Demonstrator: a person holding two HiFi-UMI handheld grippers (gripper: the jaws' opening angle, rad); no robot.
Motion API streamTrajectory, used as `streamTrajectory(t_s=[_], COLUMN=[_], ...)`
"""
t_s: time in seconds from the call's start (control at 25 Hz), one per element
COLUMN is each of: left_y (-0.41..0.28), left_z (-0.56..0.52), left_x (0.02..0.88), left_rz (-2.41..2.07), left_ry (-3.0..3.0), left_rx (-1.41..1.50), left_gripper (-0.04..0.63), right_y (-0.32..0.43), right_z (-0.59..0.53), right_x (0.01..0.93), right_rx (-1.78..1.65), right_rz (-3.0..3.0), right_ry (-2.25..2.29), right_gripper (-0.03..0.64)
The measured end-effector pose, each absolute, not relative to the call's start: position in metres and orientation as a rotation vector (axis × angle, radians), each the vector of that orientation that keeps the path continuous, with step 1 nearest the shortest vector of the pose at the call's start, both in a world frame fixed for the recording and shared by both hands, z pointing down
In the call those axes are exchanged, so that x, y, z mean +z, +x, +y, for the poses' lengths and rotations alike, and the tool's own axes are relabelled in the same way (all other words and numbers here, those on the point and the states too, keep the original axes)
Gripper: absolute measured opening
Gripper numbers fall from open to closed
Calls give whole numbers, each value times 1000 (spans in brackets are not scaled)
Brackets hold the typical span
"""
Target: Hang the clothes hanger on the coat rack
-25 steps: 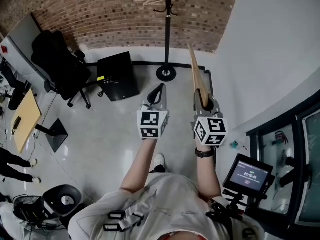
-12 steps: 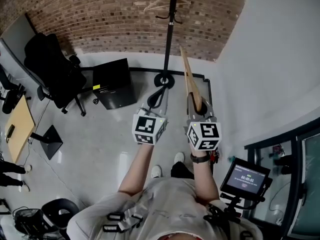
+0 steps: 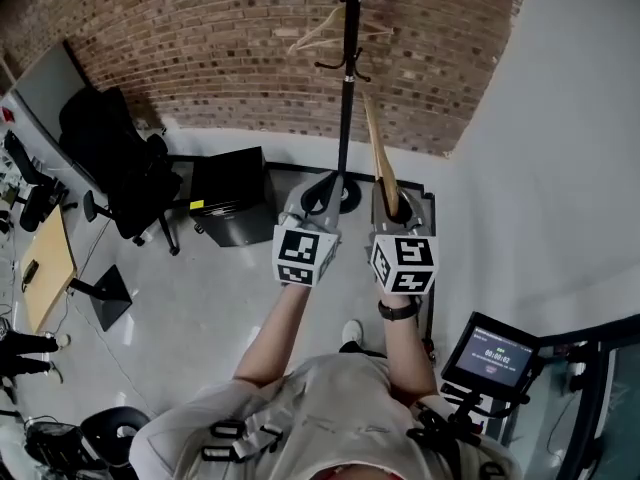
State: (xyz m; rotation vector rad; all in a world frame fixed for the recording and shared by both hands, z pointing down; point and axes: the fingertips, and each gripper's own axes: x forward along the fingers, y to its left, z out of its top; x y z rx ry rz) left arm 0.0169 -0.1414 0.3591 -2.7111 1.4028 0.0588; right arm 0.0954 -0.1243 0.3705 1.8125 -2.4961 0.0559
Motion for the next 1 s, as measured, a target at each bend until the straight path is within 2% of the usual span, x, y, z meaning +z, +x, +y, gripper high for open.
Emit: streamTrajectory(t_s=[0.2, 0.48, 0.8, 1.0], left_y=[56, 63, 35, 15], left_z=[-218, -259, -342, -414], left_x=[351, 386, 412, 395], left_rz=[1463, 1537, 1597, 1503], left_ry=[-2673, -2666, -2685, -2689], left_rx=[78, -27, -15, -6], left_gripper=[2, 0, 0, 0], right_y=[141, 175, 132, 95], right_z=[-192, -241, -317, -390], right_x=[360, 402, 437, 428], right_rx=[27, 201, 227, 176], right_rz=[-2526, -2535, -2591, -2589], right_ry=[1766, 1744, 1572, 1537], right_gripper=[2, 3, 3, 3])
